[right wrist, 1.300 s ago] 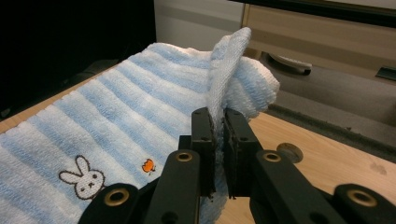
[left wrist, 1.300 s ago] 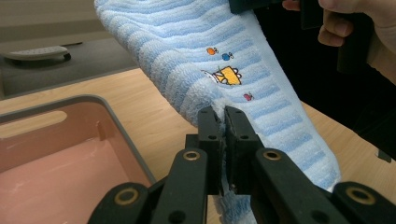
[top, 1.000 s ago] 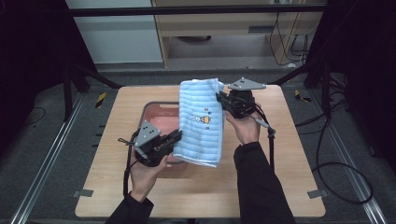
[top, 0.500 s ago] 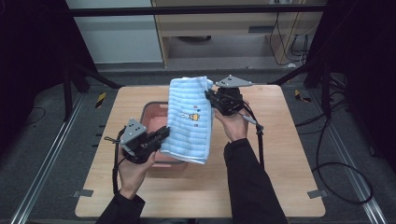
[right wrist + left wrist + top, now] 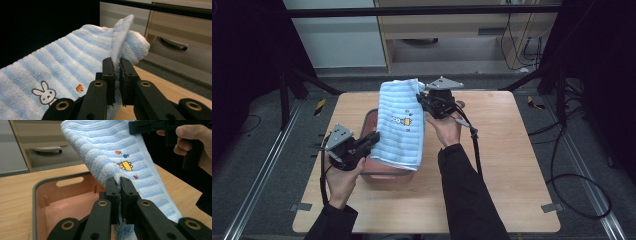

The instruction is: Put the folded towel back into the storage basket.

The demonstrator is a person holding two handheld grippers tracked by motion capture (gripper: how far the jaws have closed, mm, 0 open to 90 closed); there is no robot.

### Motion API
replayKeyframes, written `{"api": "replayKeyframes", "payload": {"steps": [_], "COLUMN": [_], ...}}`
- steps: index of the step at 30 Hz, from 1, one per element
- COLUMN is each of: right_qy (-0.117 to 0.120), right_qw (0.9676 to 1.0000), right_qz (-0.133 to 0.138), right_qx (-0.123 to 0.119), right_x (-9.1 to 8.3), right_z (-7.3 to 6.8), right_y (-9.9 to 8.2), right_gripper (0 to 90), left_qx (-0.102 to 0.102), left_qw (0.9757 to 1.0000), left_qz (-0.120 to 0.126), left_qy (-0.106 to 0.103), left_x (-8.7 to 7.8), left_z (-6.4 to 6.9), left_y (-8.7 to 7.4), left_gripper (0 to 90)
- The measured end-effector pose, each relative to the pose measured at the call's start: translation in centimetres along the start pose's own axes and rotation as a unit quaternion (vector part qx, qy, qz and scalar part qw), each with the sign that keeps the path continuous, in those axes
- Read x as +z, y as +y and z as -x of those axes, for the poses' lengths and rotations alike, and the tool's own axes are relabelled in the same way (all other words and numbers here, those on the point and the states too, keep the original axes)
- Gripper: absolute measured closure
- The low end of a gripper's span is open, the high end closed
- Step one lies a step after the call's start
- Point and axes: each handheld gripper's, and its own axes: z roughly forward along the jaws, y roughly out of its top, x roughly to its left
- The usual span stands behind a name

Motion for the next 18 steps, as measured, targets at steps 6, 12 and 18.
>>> {"api": "replayKeyframes", "payload": {"steps": [6, 12, 18], "right_qy": [0.007, 0.012, 0.021], "right_qw": [0.9999, 0.9999, 0.9998], "right_qz": [0.004, 0.002, -0.002], "right_qx": [0.006, -0.002, 0.006], "right_x": [0.9, 2.1, 3.7], "right_z": [-0.2, -0.7, -0.9], "right_y": [0.4, 0.5, -0.1], "right_gripper": [84.1, 84.1, 84.1], "left_qx": [-0.008, -0.012, -0.017], "left_qw": [0.9999, 0.9998, 0.9995], "left_qz": [0.002, 0.000, -0.006], "left_qy": [0.009, 0.017, 0.026], "left_x": [-0.2, -0.1, 0.0], "left_z": [-1.1, -1.9, -2.9], "left_y": [-0.2, -0.3, -0.6], "left_gripper": [85.8, 85.8, 85.8]}}
